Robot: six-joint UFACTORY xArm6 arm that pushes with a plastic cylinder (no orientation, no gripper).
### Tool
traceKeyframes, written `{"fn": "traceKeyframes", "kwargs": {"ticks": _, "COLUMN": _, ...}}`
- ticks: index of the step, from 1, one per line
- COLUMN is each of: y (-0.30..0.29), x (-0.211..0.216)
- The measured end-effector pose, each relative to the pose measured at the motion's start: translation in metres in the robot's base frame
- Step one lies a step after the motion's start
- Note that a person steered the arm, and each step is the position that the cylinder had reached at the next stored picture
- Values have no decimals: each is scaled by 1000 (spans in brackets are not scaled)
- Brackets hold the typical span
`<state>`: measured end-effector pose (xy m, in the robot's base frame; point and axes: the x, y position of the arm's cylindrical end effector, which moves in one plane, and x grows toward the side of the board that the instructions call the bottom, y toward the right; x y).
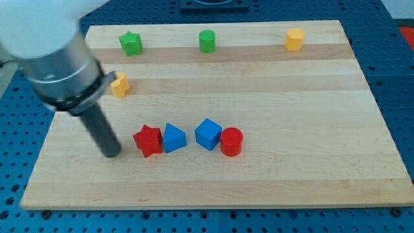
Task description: Push the yellow heart towards the green star
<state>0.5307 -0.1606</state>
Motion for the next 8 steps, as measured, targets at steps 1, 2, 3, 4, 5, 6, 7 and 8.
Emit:
{"fn": "traceKeyframes", "kwargs": {"ticks": 1, "y": 66, "x": 0}}
{"fn": "traceKeyframes", "kwargs": {"ticks": 2, "y": 100, "x": 0}}
{"fn": "traceKeyframes", "kwargs": {"ticks": 3, "y": 44, "x": -21}}
{"fn": "traceKeyframes", "kwargs": {"ticks": 4, "y": -25, "x": -75}}
{"fn": "traceKeyframes", "kwargs": {"ticks": 5, "y": -28, "x": -118}}
{"fn": "traceKeyframes", "kwargs": {"ticks": 6, "y": -52, "x": -167}}
{"fn": "traceKeyframes", "kwargs": {"ticks": 7, "y": -53, "x": -198}}
{"fn": "traceKeyframes", "kwargs": {"ticks": 8, "y": -84, "x": -248}}
